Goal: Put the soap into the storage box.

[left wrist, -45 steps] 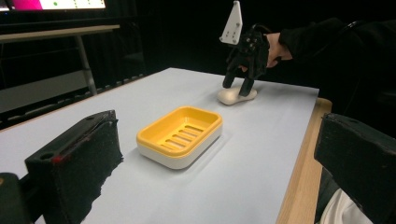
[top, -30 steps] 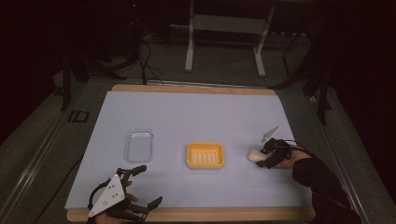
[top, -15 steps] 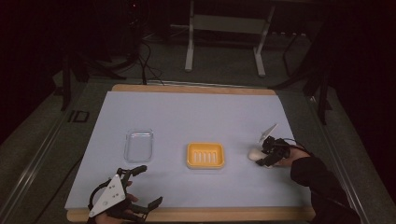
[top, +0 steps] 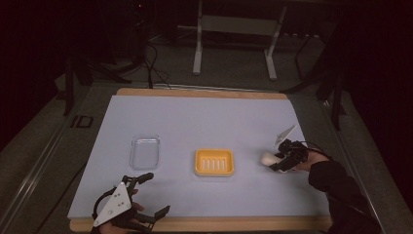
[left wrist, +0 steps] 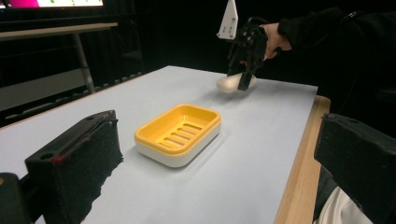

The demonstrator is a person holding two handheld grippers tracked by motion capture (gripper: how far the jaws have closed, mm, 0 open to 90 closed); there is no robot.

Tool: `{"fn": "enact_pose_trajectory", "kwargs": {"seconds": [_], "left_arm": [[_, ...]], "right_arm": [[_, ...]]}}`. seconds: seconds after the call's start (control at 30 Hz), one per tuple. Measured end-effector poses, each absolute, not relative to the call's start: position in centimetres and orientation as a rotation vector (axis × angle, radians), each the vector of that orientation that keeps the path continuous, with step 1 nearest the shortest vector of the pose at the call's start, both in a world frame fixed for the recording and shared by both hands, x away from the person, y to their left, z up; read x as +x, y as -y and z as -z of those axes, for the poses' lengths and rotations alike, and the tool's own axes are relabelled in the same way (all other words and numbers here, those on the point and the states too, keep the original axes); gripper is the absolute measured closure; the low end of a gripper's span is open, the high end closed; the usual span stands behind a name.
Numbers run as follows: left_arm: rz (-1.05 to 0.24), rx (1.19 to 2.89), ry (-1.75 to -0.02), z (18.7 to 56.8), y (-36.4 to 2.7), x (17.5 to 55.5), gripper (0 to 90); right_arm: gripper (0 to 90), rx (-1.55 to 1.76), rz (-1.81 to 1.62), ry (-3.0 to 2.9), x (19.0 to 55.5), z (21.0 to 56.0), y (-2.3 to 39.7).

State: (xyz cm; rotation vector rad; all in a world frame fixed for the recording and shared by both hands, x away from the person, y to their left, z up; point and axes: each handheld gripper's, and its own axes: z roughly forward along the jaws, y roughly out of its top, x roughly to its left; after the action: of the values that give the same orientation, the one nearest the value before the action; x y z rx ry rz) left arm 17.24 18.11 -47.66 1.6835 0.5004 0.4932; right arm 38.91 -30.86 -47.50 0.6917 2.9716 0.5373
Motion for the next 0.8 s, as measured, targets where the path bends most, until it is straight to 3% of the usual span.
{"fn": "enact_pose_trajectory", "kwargs": {"seconds": [0.8], "left_arm": [[-0.48,1.699,-0.497,47.7,-17.9,17.3,0.7]], "right_arm": [[49.5,0.448,-0.594,-2.981,38.7,42.2,29.3]]}}
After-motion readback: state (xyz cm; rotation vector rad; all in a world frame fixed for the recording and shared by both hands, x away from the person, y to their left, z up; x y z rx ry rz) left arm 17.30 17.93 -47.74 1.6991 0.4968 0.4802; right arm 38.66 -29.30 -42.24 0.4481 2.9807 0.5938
